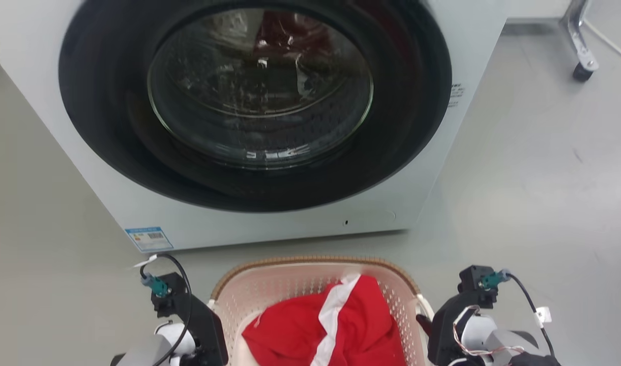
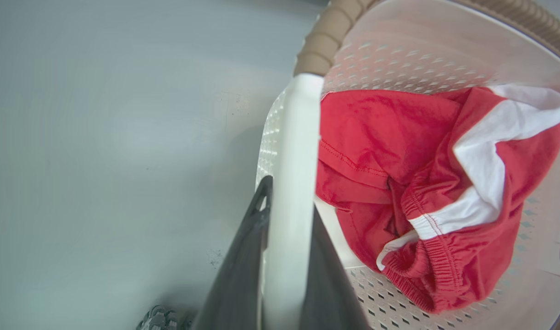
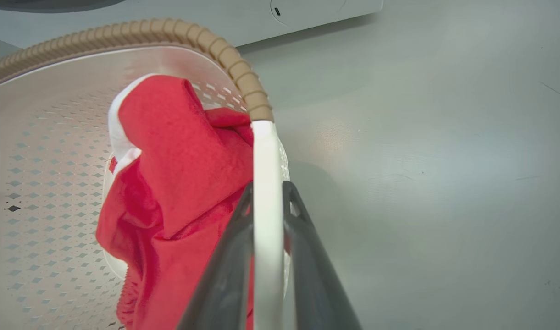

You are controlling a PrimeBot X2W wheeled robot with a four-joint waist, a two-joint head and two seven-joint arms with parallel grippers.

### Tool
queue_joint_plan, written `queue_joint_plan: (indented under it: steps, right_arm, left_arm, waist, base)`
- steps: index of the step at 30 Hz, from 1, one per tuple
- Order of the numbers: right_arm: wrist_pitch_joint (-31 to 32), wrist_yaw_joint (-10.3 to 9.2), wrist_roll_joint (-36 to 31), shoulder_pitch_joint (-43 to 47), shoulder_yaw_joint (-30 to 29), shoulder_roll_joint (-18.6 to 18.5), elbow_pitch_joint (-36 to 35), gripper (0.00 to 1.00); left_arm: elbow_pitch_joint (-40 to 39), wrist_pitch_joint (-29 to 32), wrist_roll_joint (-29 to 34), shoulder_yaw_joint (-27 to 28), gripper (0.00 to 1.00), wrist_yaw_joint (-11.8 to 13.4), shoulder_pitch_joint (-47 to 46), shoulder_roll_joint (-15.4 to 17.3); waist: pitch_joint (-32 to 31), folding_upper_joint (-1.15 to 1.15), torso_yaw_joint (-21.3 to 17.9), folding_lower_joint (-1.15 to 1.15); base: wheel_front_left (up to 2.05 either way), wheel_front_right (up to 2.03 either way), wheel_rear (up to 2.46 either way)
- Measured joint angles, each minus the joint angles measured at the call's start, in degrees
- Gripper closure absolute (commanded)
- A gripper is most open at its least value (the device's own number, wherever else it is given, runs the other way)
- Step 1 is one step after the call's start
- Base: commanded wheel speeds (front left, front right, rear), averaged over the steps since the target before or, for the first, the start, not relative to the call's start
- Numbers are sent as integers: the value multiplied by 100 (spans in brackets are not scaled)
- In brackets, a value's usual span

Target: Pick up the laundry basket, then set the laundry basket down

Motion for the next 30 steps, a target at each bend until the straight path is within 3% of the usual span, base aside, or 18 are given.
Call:
queue_joint_plan:
  steps: [15,30]
  right_arm:
    - [330,0,223,300,153,2,-5,100]
    - [499,0,405,375,224,-20,-41,100]
  left_arm:
    - [15,364,-190,18,100,97,400,1]
    - [14,567,-374,-101,100,178,599,2]
  waist:
    - [-620,0,-11,1]
    - [-736,1,-35,1]
  base:
    - [0,0,0]
    - [0,0,0]
